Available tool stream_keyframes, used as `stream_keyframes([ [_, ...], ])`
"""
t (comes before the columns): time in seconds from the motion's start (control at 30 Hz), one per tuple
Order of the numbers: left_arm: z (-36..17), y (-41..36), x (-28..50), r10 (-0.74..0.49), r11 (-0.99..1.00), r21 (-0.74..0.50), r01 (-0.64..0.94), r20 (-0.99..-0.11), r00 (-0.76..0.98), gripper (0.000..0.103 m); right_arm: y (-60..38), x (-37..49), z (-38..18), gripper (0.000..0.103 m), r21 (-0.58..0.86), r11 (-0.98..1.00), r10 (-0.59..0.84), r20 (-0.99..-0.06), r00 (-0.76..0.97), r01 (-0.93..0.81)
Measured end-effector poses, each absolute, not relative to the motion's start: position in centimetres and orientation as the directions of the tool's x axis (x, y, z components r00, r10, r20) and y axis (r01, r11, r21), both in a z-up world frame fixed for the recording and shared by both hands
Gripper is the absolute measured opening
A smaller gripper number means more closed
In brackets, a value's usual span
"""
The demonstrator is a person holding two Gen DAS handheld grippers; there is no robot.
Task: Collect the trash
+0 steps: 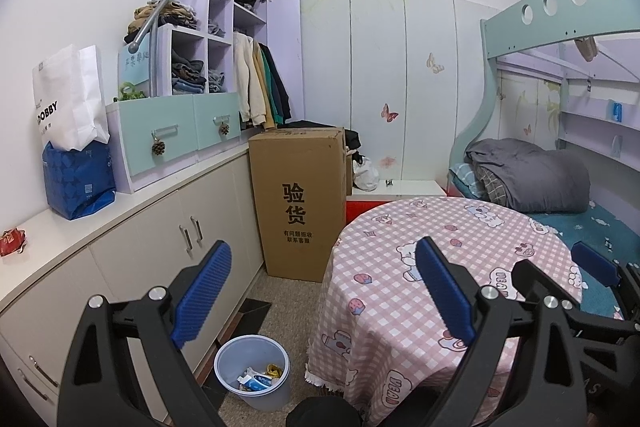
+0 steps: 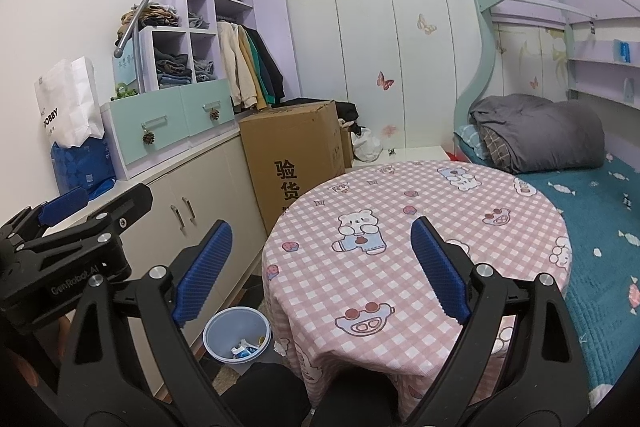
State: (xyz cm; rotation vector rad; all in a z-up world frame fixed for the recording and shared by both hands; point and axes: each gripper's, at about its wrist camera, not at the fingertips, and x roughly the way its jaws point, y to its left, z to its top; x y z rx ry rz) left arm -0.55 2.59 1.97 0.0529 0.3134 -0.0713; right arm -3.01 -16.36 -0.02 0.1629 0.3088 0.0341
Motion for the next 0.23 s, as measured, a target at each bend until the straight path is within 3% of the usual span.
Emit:
stream_keyframes([
  [0.23, 0.3, 1.8, 1.8, -0.056, 0.995, 0.056, 0.081, -0.364, 0.930, 0.091, -17.7, -0.4, -2.3, 0.089, 0.195, 0.981, 0.068, -0.358, 0.931, 0.004],
])
